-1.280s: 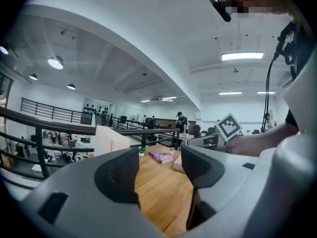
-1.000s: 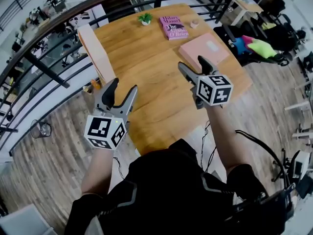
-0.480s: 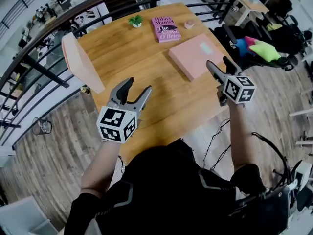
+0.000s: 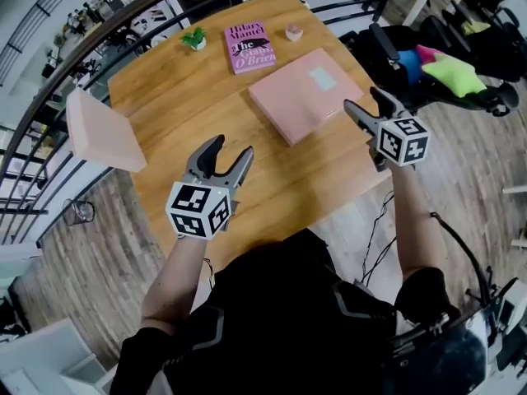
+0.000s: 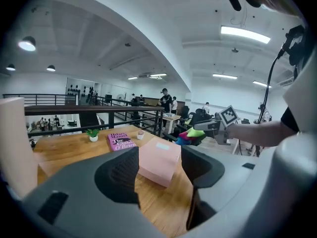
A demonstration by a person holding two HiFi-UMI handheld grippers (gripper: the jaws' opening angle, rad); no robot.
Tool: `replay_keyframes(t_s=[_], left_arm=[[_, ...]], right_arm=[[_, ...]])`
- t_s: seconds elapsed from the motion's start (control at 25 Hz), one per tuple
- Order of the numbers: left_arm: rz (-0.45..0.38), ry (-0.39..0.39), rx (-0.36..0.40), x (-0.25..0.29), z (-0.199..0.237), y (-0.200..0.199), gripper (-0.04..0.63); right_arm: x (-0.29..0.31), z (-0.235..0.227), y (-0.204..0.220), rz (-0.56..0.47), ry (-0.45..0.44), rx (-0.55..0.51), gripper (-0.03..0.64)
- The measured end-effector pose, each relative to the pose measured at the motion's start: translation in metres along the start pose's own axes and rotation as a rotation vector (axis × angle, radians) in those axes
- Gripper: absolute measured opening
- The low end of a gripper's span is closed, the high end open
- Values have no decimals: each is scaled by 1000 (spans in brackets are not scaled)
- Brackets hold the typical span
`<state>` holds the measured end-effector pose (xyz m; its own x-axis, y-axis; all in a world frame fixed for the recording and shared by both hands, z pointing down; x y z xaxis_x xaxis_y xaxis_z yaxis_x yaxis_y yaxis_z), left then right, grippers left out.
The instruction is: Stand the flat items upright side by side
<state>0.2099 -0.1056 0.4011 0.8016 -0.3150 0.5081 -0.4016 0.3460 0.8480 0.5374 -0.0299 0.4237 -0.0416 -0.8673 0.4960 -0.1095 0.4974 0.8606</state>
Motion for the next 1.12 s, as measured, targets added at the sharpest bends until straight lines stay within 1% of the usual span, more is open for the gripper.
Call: replay_keyframes(t_s=[0.16,0.2,0.28,0.32,0.4,0.48,0.52,0.56,0.68,0.72,0.76,0.84,0.88,0.92,1.12], left_arm=[[54,-38,-40,45,-6,4,284],[68,-40,-39,56,-8,4,284],[103,-34,-13,75,-16,7,284],[129,-28,7,82,-21,11,284],[195,-9,32,97,-31,24,284],[263,21,17,114,-35,38,284],[292,31,3,123,-36,45,284],[316,33,-7,132,-37,50,284],[358,17,4,155,-37,63,284],[370,13,9,162,-37,67,285],[384,12,11,169,-37,72,285],[419,16,15,182,-37,82,287],[439,15,18,188,-36,88,288],[461,12,22,194,-35,94,288],[568,1,29,215,-31,123,293]], right_arm=[[19,-41,9,19,-36,-45,345],[24,-51,9,21,-50,-45,345],[34,-69,15,38,-82,-30,345],[38,-74,22,59,-97,-31,345],[48,-81,41,124,-127,-69,345],[62,-90,62,204,-149,-102,346],[69,-97,71,242,-152,-107,361],[76,-106,79,274,-150,-110,376],[92,-126,99,341,-155,-117,376],[97,-131,105,365,-161,-136,376],[103,-134,110,398,-165,-180,376],[111,-139,122,476,-163,-308,376],[116,-142,127,508,-163,-357,376],[120,-145,131,532,-167,-384,376],[144,-158,148,596,-210,-408,376]])
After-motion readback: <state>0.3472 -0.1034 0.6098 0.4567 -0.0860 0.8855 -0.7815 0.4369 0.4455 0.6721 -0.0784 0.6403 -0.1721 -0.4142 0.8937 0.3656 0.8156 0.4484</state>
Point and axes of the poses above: the fingertips, and each gripper's own axes: x forward along the fingers, z to its left, y out of its underside, the point moved 4 cm from there along -x, backward along the fingers, and after that the axes turned 8 degrees about z, right-handed, at the moved point
